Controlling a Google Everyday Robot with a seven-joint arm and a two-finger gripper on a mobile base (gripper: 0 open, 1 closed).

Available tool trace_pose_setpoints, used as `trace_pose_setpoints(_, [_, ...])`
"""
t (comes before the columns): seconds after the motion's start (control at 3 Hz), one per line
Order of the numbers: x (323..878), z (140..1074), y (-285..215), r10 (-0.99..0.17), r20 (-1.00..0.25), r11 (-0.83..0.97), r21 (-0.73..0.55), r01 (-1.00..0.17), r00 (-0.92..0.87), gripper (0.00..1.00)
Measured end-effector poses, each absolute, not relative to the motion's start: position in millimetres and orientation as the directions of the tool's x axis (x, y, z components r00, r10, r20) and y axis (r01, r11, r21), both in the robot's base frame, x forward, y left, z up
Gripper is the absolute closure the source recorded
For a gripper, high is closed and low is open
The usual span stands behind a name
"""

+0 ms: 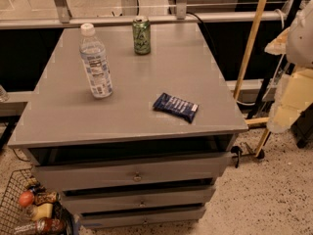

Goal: Pick rxbar blueberry

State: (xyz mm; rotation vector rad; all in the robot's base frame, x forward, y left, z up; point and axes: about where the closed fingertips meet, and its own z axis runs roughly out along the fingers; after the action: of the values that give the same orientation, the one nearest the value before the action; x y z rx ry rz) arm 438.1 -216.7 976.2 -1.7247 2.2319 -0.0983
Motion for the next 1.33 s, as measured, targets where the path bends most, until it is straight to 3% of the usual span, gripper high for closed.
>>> trace_pose_setpoints(0.67, [448.3, 969.8, -208.7, -0.939, -0.214, 0.316, -0.235, -0.919, -0.268, 0.0])
trace_pose_setpoints(1.33, [502.1, 924.5, -120.9, -0.911, -0.247, 0.369, -0.132, -0.92, -0.33, 0.0])
